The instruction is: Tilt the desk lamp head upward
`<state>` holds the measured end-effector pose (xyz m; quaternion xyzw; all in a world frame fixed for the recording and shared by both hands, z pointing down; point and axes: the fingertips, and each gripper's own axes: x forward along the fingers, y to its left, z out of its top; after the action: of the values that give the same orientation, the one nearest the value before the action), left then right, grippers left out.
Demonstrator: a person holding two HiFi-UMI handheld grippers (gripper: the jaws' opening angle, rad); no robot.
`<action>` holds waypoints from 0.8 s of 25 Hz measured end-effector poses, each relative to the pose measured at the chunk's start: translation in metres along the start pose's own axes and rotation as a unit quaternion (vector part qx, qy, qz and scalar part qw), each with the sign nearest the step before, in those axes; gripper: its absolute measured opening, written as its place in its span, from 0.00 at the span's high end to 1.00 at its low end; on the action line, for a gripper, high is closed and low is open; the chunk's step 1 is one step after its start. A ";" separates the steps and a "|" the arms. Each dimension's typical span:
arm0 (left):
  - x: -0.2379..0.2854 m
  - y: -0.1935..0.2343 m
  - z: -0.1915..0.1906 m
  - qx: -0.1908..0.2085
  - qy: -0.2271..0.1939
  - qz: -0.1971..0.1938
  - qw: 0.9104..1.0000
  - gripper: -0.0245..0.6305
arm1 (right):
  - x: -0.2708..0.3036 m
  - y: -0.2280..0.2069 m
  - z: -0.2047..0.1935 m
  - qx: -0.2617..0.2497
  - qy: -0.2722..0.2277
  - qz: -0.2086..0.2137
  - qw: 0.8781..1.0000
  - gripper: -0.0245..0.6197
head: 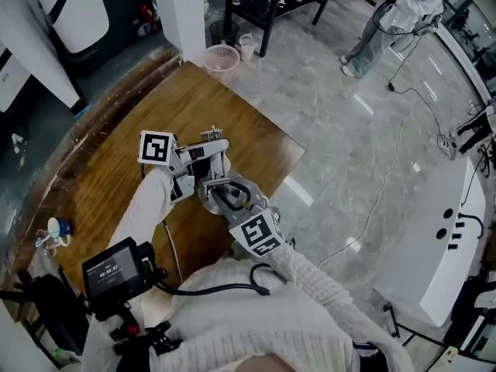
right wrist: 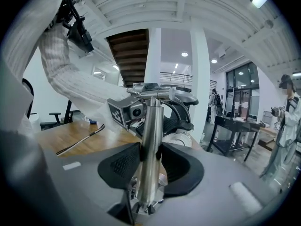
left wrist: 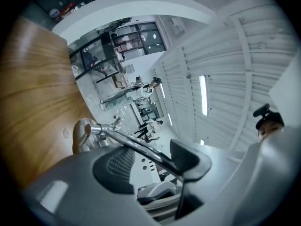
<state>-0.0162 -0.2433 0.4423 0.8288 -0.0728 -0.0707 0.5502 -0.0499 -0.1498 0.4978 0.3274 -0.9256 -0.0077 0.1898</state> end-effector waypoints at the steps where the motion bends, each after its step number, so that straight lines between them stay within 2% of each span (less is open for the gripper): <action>1: -0.002 -0.001 0.002 0.010 -0.006 0.002 1.000 0.62 | 0.001 0.000 0.000 0.005 0.001 -0.001 1.000 0.75; 3: -0.004 -0.005 0.008 0.043 -0.020 0.006 0.999 0.62 | 0.002 -0.002 -0.001 0.010 0.003 -0.001 1.000 0.76; 5: -0.006 -0.014 0.018 0.109 -0.030 0.016 0.993 0.62 | 0.004 -0.004 -0.002 0.012 0.005 -0.002 1.000 0.76; 7: -0.007 -0.025 0.028 0.194 -0.035 0.032 0.980 0.65 | 0.005 -0.007 -0.005 0.020 0.008 -0.002 1.000 0.76; 9: -0.005 -0.037 0.033 0.256 -0.036 0.039 0.965 0.66 | 0.005 -0.010 -0.007 0.029 0.011 -0.004 0.999 0.76; 14: -0.003 -0.055 0.031 0.339 -0.036 0.039 0.939 0.66 | 0.005 -0.012 -0.008 0.035 0.011 -0.008 0.999 0.76; 16: -0.002 -0.062 0.031 0.377 -0.037 0.040 0.925 0.66 | 0.006 -0.013 -0.008 0.040 0.012 -0.008 0.999 0.76; 20: -0.001 -0.078 0.028 0.455 -0.037 0.038 0.889 0.67 | 0.009 -0.015 -0.009 0.045 0.010 -0.010 0.999 0.76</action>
<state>-0.0196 -0.2386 0.3596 0.9818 -0.1481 -0.0394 0.1125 -0.0437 -0.1660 0.5071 0.3453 -0.9197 0.0352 0.1837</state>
